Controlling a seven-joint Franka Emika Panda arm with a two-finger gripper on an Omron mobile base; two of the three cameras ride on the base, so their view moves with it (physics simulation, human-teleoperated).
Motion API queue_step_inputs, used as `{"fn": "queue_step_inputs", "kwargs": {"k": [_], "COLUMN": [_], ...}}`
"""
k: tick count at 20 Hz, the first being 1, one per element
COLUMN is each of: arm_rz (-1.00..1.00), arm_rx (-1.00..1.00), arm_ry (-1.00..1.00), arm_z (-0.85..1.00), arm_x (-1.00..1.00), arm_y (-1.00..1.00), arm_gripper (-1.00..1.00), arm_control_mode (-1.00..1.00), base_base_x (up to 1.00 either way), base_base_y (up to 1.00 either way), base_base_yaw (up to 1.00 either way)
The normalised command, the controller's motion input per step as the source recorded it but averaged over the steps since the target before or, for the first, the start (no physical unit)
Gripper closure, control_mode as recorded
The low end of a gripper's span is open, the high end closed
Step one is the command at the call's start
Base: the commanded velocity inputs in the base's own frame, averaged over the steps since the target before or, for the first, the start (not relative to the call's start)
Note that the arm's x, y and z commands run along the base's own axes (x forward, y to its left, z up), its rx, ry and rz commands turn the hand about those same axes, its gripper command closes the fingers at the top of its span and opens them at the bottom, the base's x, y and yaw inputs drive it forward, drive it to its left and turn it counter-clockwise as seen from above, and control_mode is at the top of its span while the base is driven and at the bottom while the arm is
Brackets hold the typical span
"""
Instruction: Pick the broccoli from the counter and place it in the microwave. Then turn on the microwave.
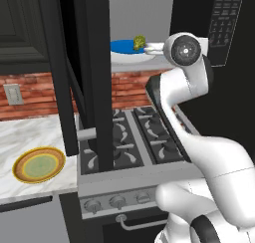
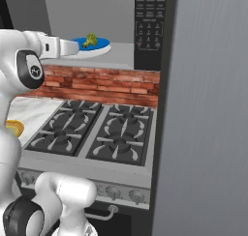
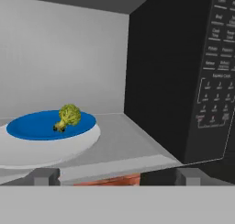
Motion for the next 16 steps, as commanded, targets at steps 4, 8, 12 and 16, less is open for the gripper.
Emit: {"fn": "queue_step_inputs", "kwargs": {"k": [4, 8, 12, 16], "arm_rz": [0.0, 0.0, 0.0, 0.0], "arm_rx": [-0.09, -0.08, -0.07, -0.06], "arm_ry": [-0.08, -0.08, -0.06, -0.02], "arm_z": [-0.54, -0.54, -0.44, -0.39], "arm_x": [0.0, 0.0, -0.19, -0.46], "arm_y": [0.0, 0.0, 0.0, 0.0], "arm_gripper": [-1.0, -1.0, -1.0, -1.0], "arm_control_mode": [-1.0, -1.0, -1.0, -1.0], "base_base_x": [0.0, 0.0, 0.0, 0.0], "base_base_y": [0.0, 0.0, 0.0, 0.0], "base_base_yaw": [0.0, 0.0, 0.0, 0.0]}}
